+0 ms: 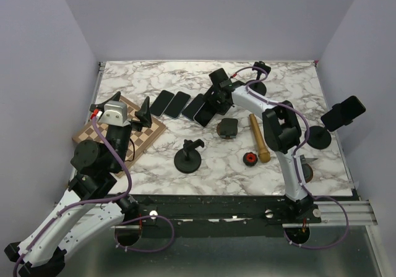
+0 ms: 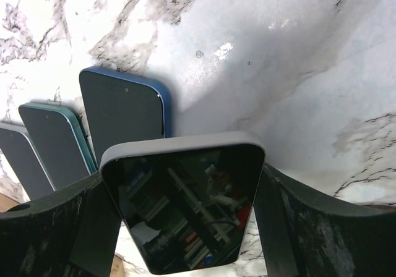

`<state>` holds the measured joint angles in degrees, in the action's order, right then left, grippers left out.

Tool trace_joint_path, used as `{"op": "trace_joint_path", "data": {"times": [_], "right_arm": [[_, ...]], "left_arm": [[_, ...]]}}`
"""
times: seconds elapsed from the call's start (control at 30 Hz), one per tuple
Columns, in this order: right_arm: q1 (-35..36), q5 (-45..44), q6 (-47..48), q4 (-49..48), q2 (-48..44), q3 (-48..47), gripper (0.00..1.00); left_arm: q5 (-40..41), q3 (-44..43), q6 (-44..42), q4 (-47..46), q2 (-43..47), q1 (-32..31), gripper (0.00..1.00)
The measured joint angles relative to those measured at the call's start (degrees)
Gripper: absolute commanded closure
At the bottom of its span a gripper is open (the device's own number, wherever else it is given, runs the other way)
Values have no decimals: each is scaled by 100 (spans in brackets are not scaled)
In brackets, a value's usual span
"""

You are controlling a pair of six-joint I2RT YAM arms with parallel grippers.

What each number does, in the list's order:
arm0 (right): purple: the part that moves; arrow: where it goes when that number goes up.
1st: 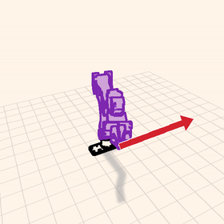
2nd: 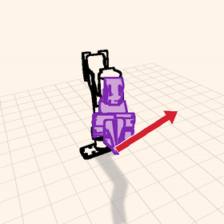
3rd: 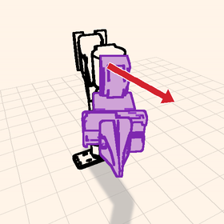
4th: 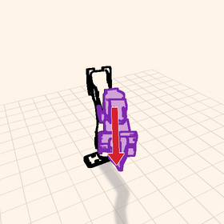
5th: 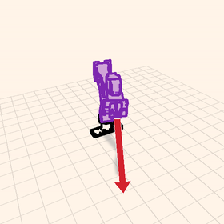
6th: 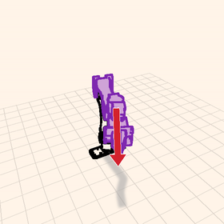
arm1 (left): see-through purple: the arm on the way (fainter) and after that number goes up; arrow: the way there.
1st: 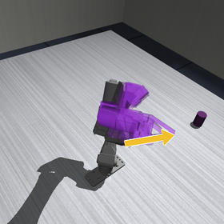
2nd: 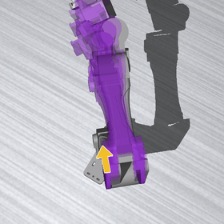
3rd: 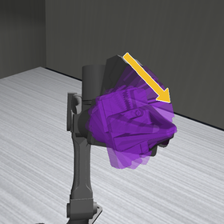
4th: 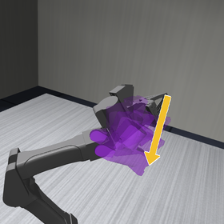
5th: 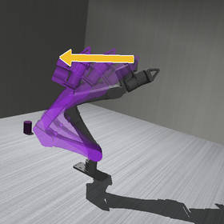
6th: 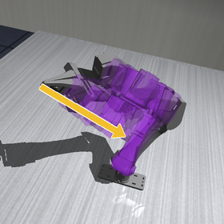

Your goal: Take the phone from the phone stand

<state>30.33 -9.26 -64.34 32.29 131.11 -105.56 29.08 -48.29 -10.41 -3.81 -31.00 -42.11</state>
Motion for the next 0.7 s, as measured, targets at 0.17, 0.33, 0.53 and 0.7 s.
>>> {"op": "trace_joint_path", "data": {"times": [0.17, 0.33, 0.53, 0.7], "right_arm": [[-2, 103, 74, -15, 22, -44, 5], [-4, 149, 92, -68, 24, -50, 4], [-7, 212, 70, -92, 24, -33, 10], [-46, 385, 26, -345, -96, 269, 9]], "left_arm": [[0, 0, 17, 0, -9, 0, 12], [0, 0, 22, 0, -9, 0, 12], [-2, 0, 39, 0, -9, 0, 12], [-2, 0, 39, 0, -9, 0, 12]]}}
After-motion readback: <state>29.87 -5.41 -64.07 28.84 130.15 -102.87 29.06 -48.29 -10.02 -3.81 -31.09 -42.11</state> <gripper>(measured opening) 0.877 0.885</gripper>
